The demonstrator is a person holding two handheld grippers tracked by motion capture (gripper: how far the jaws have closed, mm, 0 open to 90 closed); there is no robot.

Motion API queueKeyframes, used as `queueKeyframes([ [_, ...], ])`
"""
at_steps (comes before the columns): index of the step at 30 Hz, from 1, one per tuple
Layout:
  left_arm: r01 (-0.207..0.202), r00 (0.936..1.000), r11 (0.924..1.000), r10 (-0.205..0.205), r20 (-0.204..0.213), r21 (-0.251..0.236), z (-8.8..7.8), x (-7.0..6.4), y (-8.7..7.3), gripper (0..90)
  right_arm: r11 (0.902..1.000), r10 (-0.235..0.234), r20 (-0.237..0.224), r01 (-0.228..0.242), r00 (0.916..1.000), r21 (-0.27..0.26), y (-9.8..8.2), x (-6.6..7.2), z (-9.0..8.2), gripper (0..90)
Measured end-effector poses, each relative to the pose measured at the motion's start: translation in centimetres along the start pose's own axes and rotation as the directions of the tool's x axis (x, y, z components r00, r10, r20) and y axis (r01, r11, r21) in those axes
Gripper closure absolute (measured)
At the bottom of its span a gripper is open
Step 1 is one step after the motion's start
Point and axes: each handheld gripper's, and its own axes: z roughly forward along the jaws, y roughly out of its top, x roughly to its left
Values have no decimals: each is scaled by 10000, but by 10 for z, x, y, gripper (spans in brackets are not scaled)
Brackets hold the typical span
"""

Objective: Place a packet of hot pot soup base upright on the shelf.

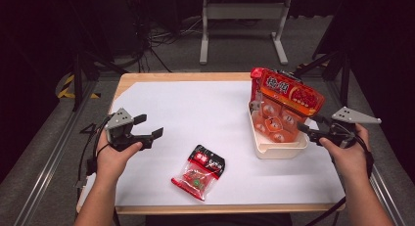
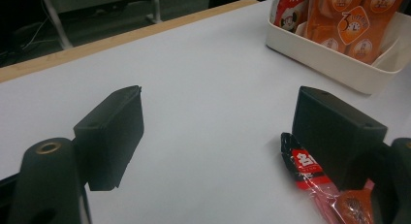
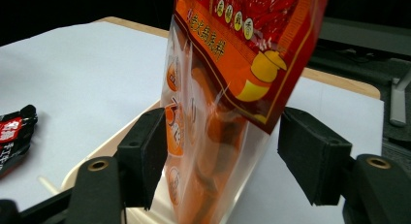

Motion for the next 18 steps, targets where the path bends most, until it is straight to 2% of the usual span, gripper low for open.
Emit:
queueKeyframes([
  [8,-75,10000,9999,75,52,80,3,-3,0,198,9999,-141,148,140,9998,13,1,10,-19,351],
  [11,-82,9999,9999,81,77,143,4,-2,0,197,9997,-229,45,230,9997,-95,0,15,-25,351],
  [15,-56,9998,9997,52,175,221,7,-4,0,197,9977,-626,-613,608,9962,-301,3,29,-31,354],
  [18,-62,9997,9998,57,230,214,8,-6,0,197,9963,-833,-1299,798,9880,-317,6,40,-31,340],
])
